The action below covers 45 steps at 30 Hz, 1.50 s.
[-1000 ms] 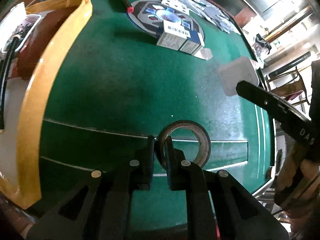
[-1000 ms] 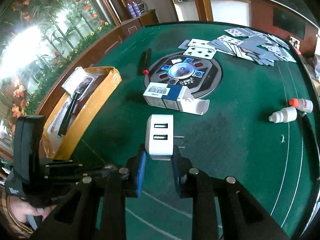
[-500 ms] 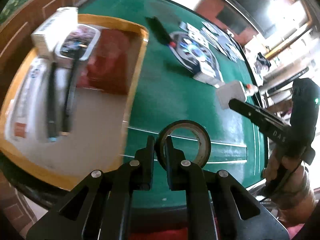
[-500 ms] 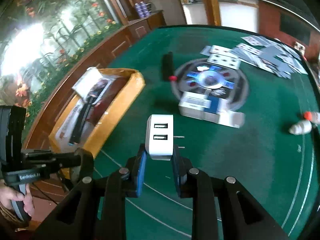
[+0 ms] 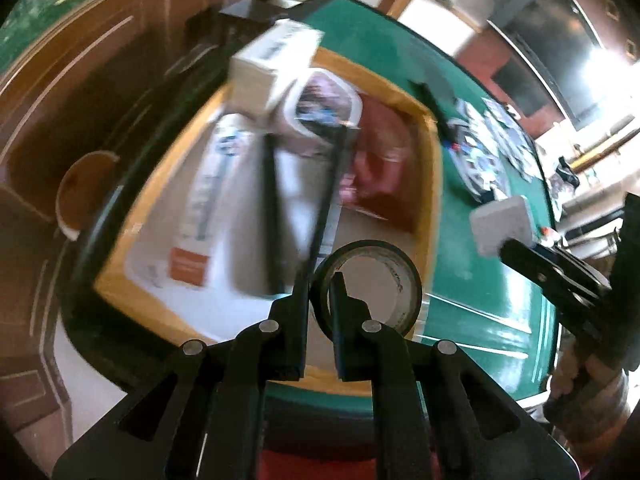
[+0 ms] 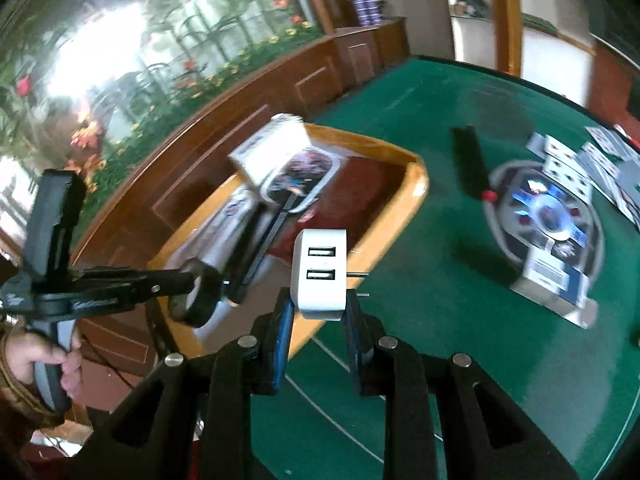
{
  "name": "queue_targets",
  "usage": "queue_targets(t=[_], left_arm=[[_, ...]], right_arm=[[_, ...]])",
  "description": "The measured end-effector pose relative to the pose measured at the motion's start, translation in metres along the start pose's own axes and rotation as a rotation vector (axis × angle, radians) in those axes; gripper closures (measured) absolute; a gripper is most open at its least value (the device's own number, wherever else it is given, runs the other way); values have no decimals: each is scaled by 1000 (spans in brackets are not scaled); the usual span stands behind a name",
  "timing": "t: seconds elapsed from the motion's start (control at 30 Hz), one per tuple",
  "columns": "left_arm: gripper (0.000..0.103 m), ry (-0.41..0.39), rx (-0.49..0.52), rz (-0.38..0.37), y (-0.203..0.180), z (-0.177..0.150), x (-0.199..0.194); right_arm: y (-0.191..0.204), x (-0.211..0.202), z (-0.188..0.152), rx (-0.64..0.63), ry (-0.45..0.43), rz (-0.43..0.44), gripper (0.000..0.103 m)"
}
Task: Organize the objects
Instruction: 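Carry the tape roll with left while right carries the charger over the tray, then release the tape roll with left while right drops the charger into the tray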
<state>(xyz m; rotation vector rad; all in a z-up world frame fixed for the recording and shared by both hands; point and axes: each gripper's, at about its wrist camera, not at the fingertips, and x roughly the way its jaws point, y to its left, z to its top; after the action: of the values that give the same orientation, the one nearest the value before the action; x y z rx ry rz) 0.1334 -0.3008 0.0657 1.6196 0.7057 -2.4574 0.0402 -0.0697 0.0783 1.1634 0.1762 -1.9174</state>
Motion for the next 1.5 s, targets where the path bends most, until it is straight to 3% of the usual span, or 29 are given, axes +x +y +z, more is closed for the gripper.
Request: queue_targets(t=[0.13, 0.37, 0.5, 0.77, 1.07, 1.23, 1.37, 1.4, 1.47, 1.5], left_arm=[[94, 1, -41, 42, 23, 7, 6], [94, 53, -46, 34, 38, 10, 26], [94, 72, -63, 69, 49, 13, 37], [94, 35, -57, 120, 61, 29, 31], [94, 14, -37, 139, 56, 33, 34], [94, -36, -47, 105, 50, 37, 20], [92, -56, -27, 103, 39, 40, 13], [88, -58, -26, 96, 37, 40, 12], [66, -67, -28, 68, 31, 40, 9], [46, -77, -28, 58, 28, 40, 7]], right_arm=[[19, 14, 4, -30, 22, 41, 80], [48, 46, 6, -87, 96, 114, 80], [54, 71, 4, -104, 161, 98, 80], [46, 97, 2, -122, 230, 38, 80], [45, 104, 1, -210, 204, -112, 80], [46, 103, 0, -222, 197, -122, 79], [39, 96, 1, -162, 175, -49, 78], [39, 94, 2, -151, 169, -26, 74], [37, 83, 3, -141, 139, -11, 61], [37, 78, 3, -136, 122, -7, 52]])
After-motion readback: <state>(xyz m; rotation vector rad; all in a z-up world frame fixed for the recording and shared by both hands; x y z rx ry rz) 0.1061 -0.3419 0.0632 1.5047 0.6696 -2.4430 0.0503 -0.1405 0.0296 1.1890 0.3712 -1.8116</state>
